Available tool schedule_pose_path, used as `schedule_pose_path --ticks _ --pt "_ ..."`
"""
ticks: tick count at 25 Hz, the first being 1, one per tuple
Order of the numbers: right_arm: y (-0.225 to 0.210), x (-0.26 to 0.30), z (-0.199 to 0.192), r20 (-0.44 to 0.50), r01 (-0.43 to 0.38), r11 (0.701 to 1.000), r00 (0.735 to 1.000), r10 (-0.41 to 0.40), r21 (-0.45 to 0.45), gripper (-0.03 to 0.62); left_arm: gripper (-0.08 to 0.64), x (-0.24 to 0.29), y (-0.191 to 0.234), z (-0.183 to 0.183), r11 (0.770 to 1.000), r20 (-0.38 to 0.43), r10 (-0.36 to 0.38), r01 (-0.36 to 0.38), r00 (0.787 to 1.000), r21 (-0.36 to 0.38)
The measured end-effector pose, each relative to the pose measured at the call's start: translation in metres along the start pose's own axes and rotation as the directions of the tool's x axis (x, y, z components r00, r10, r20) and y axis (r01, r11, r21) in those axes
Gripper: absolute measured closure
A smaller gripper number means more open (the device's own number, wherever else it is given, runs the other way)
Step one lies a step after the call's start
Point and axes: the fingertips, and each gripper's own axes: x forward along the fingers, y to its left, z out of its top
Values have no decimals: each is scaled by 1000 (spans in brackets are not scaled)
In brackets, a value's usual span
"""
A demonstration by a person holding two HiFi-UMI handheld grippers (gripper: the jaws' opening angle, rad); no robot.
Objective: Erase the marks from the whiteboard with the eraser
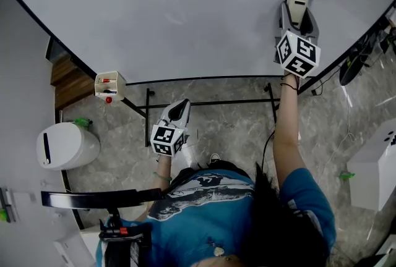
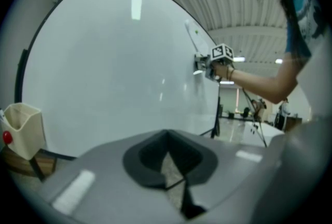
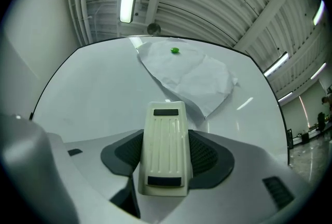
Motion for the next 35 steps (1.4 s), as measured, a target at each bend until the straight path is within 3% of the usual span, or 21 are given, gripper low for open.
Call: schedule_pose_path --ticks 6,12,19,24,29,32,35 --pt "34 5 -8 24 -50 999 998 50 8 330 557 -3 5 -1 1000 -7 16 -16 1000 -9" --pt "118 3 -14 41 -179 982 982 182 -60 330 557 -10 14 -8 999 -10 37 -37 999 -14" --pt "240 -8 -34 -10 -371 909 927 376 -191 330 557 -17 20 -17 998 -25 53 -54 998 -22" --pt "290 -13 -54 -65 -432 871 901 429 -233 330 557 -21 25 -21 997 -30 66 -67 997 -31" --pt "278 -14 -44 -37 -419 881 906 421 -220 330 557 -23 31 -21 996 -23 78 -79 997 -35" --pt "231 -11 -27 19 -341 919 936 351 -198 330 557 -23 31 -21 997 -24 73 -74 997 -35" --pt "159 -5 -13 43 -220 968 973 226 -121 330 557 -20 27 -20 997 -22 62 -63 998 -33"
